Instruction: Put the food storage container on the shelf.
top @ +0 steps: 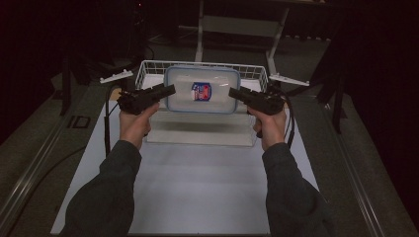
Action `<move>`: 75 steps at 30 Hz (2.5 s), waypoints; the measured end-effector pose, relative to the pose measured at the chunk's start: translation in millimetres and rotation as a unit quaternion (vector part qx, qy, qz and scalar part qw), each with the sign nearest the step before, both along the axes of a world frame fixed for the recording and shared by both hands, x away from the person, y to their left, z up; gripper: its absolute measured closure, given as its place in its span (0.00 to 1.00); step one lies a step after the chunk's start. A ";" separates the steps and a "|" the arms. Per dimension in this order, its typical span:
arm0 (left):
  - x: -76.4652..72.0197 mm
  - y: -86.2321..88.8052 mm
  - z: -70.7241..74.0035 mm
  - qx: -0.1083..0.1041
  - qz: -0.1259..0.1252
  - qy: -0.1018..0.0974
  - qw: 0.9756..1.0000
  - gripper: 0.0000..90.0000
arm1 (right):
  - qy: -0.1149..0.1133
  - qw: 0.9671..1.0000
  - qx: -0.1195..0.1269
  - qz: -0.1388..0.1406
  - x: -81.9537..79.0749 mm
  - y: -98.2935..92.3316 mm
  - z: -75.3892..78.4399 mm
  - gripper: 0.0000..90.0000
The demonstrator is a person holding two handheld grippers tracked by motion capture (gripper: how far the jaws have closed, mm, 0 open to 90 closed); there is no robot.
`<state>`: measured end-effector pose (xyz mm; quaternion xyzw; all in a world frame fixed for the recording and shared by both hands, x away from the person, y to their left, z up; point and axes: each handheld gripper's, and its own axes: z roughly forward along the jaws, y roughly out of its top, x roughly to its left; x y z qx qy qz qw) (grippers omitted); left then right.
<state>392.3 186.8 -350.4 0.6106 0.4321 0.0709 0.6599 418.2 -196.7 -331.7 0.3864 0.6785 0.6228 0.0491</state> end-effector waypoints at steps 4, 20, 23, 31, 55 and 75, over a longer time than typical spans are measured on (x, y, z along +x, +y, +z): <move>-0.9 -3.0 3.1 0.011 0.023 -0.001 1.000 0.53 | 0.008 1.000 0.011 -0.006 1.3 0.5 -1.4 0.57; 14.6 -9.1 6.2 0.049 0.091 0.015 0.994 0.67 | 0.023 0.998 0.002 -0.055 7.4 10.2 -9.9 0.53; 18.4 -11.0 6.9 0.054 0.095 0.016 0.994 0.68 | 0.020 0.997 0.001 -0.072 7.4 10.1 -8.3 0.53; 0.9 -1.0 13.6 0.070 0.101 -0.018 0.992 0.68 | -0.040 0.995 -0.051 -0.080 -9.1 7.4 2.0 0.52; -98.8 25.9 -7.5 0.198 0.042 -0.043 0.978 0.50 | -0.081 0.972 -0.220 0.019 -91.2 0.7 -9.9 0.42; -183.9 41.5 -94.3 0.268 0.025 -0.051 0.962 0.45 | -0.076 0.958 -0.276 -0.003 -170.8 -40.6 -102.5 0.35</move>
